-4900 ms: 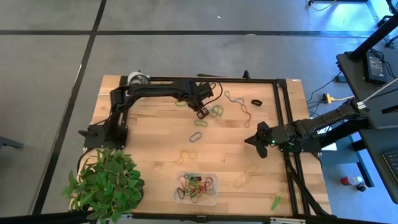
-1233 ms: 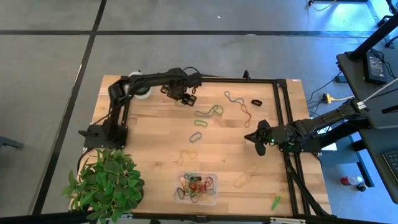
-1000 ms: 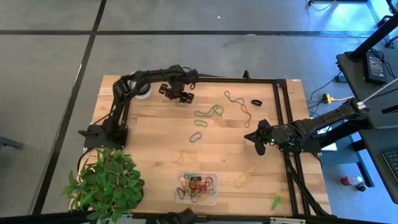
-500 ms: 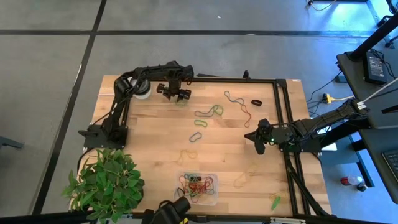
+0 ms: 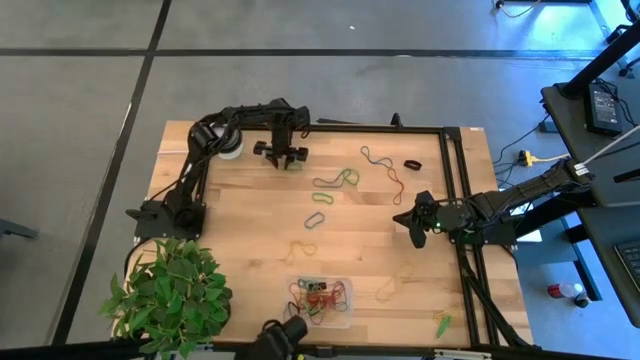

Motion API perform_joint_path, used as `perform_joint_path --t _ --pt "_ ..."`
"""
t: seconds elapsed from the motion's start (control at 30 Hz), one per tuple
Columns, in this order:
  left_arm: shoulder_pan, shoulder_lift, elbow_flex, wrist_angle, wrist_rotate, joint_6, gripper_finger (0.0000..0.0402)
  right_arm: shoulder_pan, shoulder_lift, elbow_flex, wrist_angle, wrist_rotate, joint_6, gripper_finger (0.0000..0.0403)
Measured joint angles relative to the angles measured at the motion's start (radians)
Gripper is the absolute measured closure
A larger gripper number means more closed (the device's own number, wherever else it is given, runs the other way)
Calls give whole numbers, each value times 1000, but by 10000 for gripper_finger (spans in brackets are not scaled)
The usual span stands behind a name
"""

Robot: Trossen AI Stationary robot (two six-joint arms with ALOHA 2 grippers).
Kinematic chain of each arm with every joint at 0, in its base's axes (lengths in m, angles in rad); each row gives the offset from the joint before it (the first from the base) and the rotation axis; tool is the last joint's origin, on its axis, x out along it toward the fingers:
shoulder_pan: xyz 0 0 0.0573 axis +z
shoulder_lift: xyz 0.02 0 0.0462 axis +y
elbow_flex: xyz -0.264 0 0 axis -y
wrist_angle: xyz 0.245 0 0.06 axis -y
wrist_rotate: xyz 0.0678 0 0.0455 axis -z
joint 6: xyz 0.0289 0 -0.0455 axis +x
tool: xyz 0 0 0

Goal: Pick and place rubber bands into bin
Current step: Put the green rubber band into the transparent bin

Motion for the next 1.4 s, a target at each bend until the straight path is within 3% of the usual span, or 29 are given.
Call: perform_joint_path --t 0.3,0.5,0.7,0.87,1.03,1.4 --pt "-23 -5 -3 -11 8 -16 391 0 0 0 -1 -1 -2 391" --pt "-51 -81 -13 -18 -41 -42 399 0 0 0 -2 -1 -4 391" --pt "-117 -260 -10 -44 -173 -56 399 0 0 0 -4 -3 -30 391" --pt "-256 -413 -8 -39 -335 -14 399 0 0 0 -22 -2 -73 391" --pt "-433 -513 -7 -10 -428 -42 399 0 0 0 -29 -3 -80 391" --pt "-839 -500 -6 66 -491 -475 399 0 0 0 -50 -3 -109 391"
